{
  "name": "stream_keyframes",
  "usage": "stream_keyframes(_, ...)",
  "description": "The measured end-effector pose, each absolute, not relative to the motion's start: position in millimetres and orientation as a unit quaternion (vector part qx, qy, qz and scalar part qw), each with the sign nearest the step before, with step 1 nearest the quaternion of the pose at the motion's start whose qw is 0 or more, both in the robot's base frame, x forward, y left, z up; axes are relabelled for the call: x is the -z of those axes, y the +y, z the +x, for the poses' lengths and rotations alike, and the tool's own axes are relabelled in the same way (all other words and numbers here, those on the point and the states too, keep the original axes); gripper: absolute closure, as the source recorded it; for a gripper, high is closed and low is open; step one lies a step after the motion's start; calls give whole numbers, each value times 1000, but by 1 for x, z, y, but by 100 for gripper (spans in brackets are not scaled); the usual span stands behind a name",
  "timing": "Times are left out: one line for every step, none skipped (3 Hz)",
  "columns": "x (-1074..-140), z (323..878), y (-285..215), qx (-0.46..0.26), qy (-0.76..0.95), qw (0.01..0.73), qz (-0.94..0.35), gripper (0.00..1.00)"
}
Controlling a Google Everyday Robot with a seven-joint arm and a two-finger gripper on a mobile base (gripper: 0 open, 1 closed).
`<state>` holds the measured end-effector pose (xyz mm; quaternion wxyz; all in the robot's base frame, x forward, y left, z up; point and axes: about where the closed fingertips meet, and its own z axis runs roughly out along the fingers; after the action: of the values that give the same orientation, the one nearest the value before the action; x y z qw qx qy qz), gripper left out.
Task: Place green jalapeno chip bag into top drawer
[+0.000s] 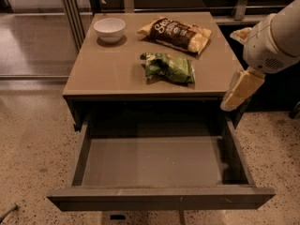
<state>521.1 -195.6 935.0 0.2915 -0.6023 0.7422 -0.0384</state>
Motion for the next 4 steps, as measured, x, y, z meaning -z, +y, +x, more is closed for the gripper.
stream_keyframes(-920, 557, -184, 13, 731, 338, -593, 0)
stream_keyframes(-903, 585, -174, -21, 721, 370, -586, 0)
stream_keyframes(-886, 609, -167, -59, 717, 394, -572, 0)
stream_keyframes(-870, 626, -155, -93, 713, 408, -563, 0)
